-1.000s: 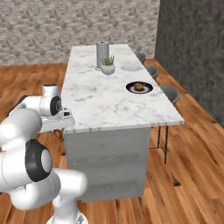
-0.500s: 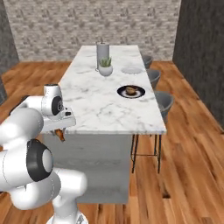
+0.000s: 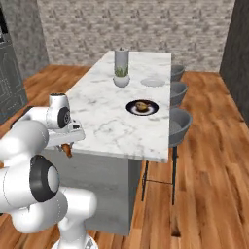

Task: Take the chicken drumsticks from the pan and place one on each plate on the dining counter.

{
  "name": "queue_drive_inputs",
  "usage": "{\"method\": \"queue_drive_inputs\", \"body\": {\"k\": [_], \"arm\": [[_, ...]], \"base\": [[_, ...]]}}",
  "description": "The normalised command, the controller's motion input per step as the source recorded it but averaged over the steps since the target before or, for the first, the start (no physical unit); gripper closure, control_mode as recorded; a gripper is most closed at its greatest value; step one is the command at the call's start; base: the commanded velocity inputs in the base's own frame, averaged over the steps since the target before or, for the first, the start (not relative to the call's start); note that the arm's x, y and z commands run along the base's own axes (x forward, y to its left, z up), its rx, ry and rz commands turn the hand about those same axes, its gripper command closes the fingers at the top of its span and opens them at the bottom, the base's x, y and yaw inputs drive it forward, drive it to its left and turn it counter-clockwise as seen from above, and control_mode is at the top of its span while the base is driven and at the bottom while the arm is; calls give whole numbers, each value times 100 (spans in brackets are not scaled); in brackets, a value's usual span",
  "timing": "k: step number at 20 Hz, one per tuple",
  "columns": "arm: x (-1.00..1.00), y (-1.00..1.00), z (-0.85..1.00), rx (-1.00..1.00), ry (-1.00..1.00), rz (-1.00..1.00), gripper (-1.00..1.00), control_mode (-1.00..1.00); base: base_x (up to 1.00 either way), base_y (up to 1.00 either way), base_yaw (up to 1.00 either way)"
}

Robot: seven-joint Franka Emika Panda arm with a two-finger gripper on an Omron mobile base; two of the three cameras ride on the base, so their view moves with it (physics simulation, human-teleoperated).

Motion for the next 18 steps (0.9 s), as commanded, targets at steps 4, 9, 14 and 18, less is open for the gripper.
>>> {"method": "queue_drive_inputs", "body": {"k": [4, 9, 14, 18], "arm": [[0, 0, 0, 0, 0, 0, 100, 100], [0, 0, 0, 0, 0, 0, 100, 100], [0, 0, 0, 0, 0, 0, 100, 100], [0, 0, 0, 0, 0, 0, 100, 100]], "base": [[43, -62, 37], [43, -63, 36], [31, -74, 29], [21, -84, 22]]}}
